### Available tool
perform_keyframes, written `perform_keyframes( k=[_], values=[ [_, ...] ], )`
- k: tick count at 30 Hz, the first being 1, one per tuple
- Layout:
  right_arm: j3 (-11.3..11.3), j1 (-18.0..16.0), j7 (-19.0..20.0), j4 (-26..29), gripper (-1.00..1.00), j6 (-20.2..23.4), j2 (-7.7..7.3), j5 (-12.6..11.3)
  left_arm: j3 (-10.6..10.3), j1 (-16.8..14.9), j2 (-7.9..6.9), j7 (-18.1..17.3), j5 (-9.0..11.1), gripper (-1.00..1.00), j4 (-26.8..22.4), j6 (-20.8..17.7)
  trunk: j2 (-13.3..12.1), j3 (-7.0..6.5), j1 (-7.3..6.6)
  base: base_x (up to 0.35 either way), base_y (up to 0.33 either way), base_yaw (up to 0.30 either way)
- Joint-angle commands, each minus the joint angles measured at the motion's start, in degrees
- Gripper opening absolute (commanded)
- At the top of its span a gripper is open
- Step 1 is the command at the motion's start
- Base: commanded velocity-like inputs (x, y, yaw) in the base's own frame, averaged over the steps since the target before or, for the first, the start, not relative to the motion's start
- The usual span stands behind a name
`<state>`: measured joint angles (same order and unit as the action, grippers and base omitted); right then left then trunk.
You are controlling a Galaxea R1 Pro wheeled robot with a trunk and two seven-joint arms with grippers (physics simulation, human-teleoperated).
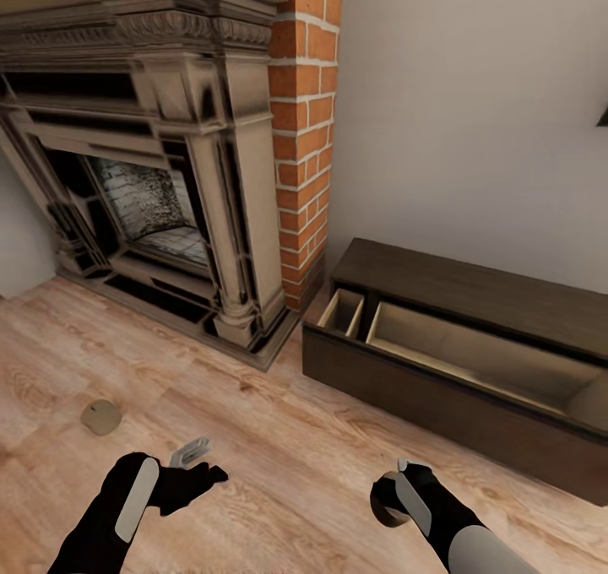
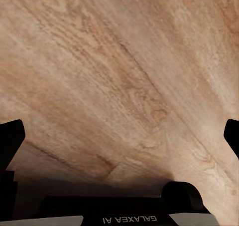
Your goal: Place each of the two pumpkins and all three candles from the living room inside a cabinet in the living room (use any cabinet), then make sure every cabinet is closed, and position the cauldron so it is next to a table in the living room.
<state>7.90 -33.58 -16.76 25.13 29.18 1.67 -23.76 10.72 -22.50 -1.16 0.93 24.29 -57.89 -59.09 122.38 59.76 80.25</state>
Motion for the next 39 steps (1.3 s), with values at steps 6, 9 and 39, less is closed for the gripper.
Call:
perform_keyframes(
  k=[6,9,39],
  values=[
    [0.0,0.0,0.0,0.1,-1.00,0.0,0.00,0.0,0.0,0.0,-0.02,0.0,0.0,1.00,0.0,0.0,0.0,0.19,0.00,0.000,0.000,0.279],
    [0.1,0.0,0.1,0.2,-1.00,0.0,0.00,0.0,0.0,0.0,-0.01,0.0,0.0,1.00,0.0,0.0,0.0,0.29,0.00,0.000,0.000,0.279],
    [1.8,0.0,0.1,0.4,-1.00,-0.3,0.00,0.0,0.0,0.0,-0.01,0.0,0.0,1.00,0.0,0.0,0.0,-0.01,0.00,0.000,0.000,0.160]
  ],
)
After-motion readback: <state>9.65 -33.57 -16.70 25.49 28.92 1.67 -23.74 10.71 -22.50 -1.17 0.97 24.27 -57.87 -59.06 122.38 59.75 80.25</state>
